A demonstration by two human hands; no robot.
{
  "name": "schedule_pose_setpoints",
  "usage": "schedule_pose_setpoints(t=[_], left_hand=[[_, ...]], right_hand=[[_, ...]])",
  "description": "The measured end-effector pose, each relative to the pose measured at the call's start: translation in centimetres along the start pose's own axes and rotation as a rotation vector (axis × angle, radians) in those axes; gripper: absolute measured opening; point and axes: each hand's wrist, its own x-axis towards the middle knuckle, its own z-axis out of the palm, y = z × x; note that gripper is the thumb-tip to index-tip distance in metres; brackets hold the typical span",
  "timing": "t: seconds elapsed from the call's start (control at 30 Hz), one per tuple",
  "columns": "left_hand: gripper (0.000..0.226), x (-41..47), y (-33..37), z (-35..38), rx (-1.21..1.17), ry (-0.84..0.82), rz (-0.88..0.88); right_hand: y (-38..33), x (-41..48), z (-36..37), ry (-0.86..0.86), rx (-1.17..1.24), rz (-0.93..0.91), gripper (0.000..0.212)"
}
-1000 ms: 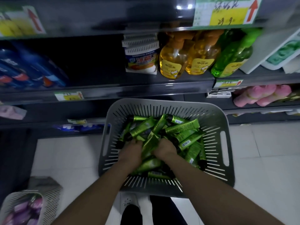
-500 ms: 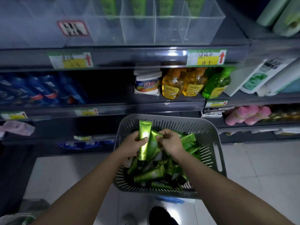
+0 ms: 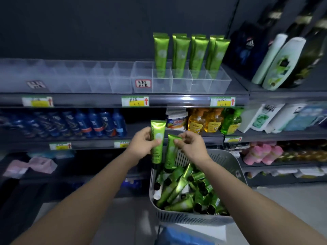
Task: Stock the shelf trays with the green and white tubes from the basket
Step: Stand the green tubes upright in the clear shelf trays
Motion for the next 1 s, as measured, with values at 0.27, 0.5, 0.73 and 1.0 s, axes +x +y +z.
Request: schedule_pose_setpoints(t=[0.27,0.5,0.73,1.0], left_hand=[[0.013,0.7,7.2,-3.4,-0.024,0.054,0.153],[0.02,3.5,13.5,-5.9,0.01,0.117,0.29],[0.016,6.8,18.6,-8.0,0.023,0.201,0.422],[0.022,11.4,21.8,-9.8,-0.02,0.219,0.452]], right_hand=[[-7.7,0.9,-0.4,0.033,-0.023,-0.215,0.018],[-13.2,4.5,-1.4,0.026,-0.022,-0.352,0.021],[-18.6,7.7,-1.9,0.066,-0.043,-0.478,0.024],[-22.9,10.9,-1.0,0.099,0.03,-0.548,0.028]])
